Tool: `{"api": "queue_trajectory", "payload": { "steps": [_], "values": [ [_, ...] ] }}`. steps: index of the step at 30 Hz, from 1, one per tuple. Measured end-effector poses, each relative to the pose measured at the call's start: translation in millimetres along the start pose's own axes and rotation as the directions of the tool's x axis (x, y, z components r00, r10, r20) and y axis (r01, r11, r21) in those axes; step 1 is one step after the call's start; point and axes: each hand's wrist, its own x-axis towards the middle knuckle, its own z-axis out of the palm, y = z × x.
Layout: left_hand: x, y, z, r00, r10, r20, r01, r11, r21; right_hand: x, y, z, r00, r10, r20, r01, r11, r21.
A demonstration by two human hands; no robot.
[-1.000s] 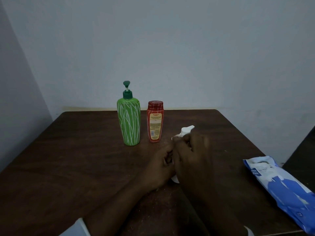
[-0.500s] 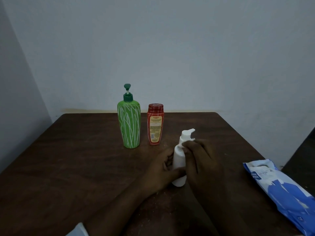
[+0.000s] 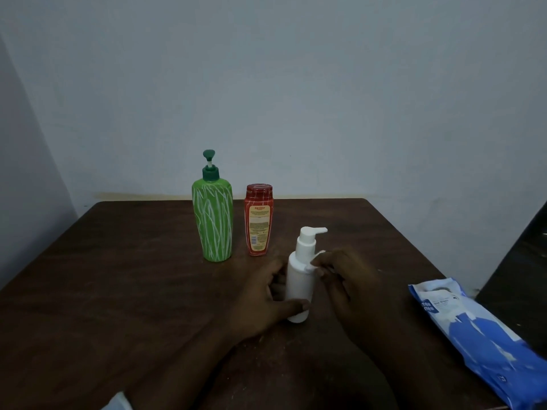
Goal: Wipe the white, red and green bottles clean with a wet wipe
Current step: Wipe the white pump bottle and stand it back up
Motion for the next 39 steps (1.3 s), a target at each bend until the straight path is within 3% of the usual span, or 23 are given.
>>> {"api": "queue_trajectory", "payload": {
  "steps": [3,6,8,11,15,17,20,24,28,33,39],
  "values": [
    [4,-3,-4,0.998,-0.02,-0.06,0.02,1.0,0.003,3,5,-18,0.969,0.06,0.241,-0.044,0.997,-0.071],
    [6,-4,-5,0.996,-0.043,-0.078,0.044,0.999,0.017,3,10,-27,0.879,0.072,0.471,-0.088,0.996,0.012],
    [6,-2,-3,0.995,-0.039,-0.096,0.042,0.999,0.029,0,15,-25,0.851,0.065,0.521,-0.13,0.988,0.089],
    [7,-3,-1,0.993,-0.035,-0.112,0.039,0.999,0.027,-1,26,-20,0.864,0.113,0.49,-0.216,0.963,0.16],
    [9,-9,0,0.988,-0.046,-0.148,0.049,0.999,0.017,14,36,-18,0.795,0.101,0.599,-0.253,0.952,0.175],
    [9,-12,0,0.986,-0.056,-0.158,0.058,0.998,0.01,19,39,-16,0.822,0.09,0.562,-0.272,0.93,0.249],
    [10,-13,2,0.986,-0.062,-0.154,0.067,0.997,0.024,16,46,-10,0.919,0.182,0.349,-0.308,0.885,0.349],
    [15,-17,4,0.977,-0.071,-0.2,0.093,0.99,0.102,8,50,-4,0.94,0.292,0.179,-0.333,0.898,0.286],
    [20,-21,6,0.969,-0.079,-0.233,0.117,0.981,0.155,7,53,-7,0.942,0.285,0.176,-0.3,0.952,0.067],
    [38,-19,11,0.954,-0.033,-0.299,0.151,0.913,0.38,6,54,-9,0.937,0.281,0.21,-0.27,0.959,-0.082],
    [72,-10,30,0.922,-0.121,-0.368,0.261,0.896,0.358,4,63,-8,0.943,0.256,0.213,-0.221,0.96,-0.172]
  ]
}}
